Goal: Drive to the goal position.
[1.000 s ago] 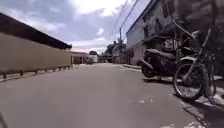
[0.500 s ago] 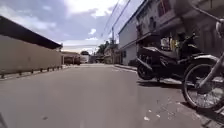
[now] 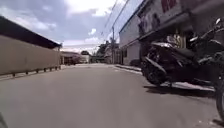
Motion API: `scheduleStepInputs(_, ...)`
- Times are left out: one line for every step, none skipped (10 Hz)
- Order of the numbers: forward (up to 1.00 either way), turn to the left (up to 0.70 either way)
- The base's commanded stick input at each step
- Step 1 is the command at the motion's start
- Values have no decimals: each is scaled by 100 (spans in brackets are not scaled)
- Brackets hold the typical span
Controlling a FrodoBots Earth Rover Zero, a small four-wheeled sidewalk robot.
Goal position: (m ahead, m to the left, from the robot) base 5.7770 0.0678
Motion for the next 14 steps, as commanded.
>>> scheduleStepInputs(100, 1)
scheduleStepInputs(100, 1)
scheduleStepInputs(100, 1)
scheduleStepInputs(100, 1)
scheduleStepInputs(100, 1)
scheduleStepInputs(100, 1)
scheduleStepInputs(100, 1)
scheduleStepInputs(100, 1)
scheduleStepInputs(100, 1)
scheduleStepInputs(100, 1)
scheduleStepInputs(100, 1)
scheduleStepInputs(100, 1)
scheduleStepInputs(100, 1)
scheduleStepInputs(100, 1)
